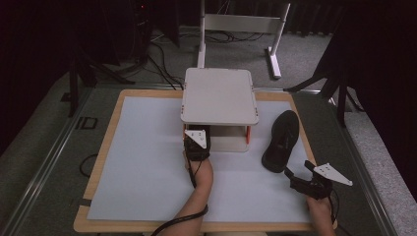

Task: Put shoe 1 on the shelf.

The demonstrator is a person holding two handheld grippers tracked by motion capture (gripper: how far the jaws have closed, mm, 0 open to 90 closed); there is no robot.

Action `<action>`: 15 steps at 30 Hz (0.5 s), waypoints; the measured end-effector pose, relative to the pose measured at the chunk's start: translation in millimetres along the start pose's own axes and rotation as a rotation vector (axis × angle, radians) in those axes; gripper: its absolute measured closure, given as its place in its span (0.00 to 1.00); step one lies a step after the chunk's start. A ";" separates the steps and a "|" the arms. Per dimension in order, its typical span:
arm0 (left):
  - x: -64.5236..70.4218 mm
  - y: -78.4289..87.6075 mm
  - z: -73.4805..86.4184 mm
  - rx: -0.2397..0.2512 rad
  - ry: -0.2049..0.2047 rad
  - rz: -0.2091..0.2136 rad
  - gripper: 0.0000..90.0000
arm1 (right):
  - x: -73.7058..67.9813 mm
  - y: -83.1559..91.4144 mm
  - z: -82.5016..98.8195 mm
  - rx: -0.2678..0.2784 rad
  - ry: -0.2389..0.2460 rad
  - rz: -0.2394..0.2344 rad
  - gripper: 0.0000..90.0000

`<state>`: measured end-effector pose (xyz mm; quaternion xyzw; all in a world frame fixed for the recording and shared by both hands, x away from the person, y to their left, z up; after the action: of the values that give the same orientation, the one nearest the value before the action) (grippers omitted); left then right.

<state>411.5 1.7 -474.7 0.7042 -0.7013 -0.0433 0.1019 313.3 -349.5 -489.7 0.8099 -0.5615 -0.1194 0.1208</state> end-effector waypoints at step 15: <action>-12.9 9.6 -26.9 -0.061 -0.083 0.254 0.09 | -0.3 -0.7 0.2 -0.005 0.003 0.008 0.14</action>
<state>407.5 16.8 -447.6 0.6039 -0.7868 -0.0804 0.0988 313.7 -349.0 -490.1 0.8074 -0.5643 -0.1192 0.1243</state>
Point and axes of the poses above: each handheld gripper's, and its own axes: y roughly backward along the jaws, z roughly out of its underside, x roughly to its right, the point moved 4 cm from there along -y, roughly forward along the jaws, and after that the axes turned 3 degrees about x, right-handed, at the moved point
